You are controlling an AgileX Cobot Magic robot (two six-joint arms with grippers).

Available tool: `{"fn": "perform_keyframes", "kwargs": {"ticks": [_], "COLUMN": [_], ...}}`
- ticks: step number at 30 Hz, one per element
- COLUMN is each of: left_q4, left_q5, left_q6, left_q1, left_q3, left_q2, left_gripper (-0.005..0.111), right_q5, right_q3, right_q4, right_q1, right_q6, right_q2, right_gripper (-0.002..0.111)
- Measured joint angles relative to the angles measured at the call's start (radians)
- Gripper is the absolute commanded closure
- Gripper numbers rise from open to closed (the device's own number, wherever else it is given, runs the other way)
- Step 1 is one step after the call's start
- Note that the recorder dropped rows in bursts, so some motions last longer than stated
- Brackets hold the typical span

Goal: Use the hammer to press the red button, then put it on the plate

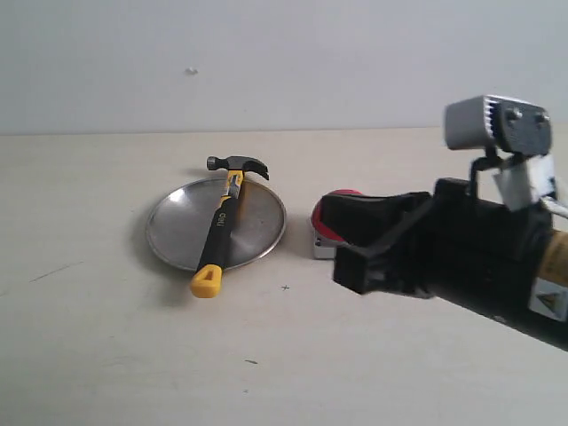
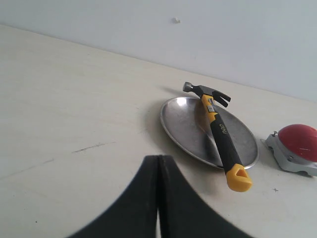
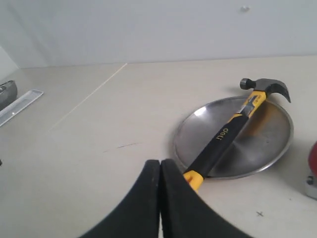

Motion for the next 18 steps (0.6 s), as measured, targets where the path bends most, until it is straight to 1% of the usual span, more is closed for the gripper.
{"fn": "perform_keyframes", "kwargs": {"ticks": [3,6,12,18], "left_q4": [0.000,0.000,0.000,0.000], "left_q5": [0.000,0.000,0.000,0.000], "left_q6": [0.000,0.000,0.000,0.000], "left_q1": [0.000,0.000,0.000,0.000], "left_q3": [0.000,0.000,0.000,0.000], "left_q2": [0.000,0.000,0.000,0.000], "left_gripper": [0.107,0.107,0.107,0.107], "right_q5": [0.110,0.181,0.195,0.201], "right_q3": [0.029,0.033,0.033,0.033], "right_q4": [-0.002,-0.002,-0.002,-0.004], "right_q1": [0.000,0.000,0.000,0.000], "right_q6": [-0.003,-0.005,-0.007,-0.012], "right_q2": [-0.098,-0.169,-0.256,-0.274], "right_gripper": [0.108,0.108,0.108,0.108]}}
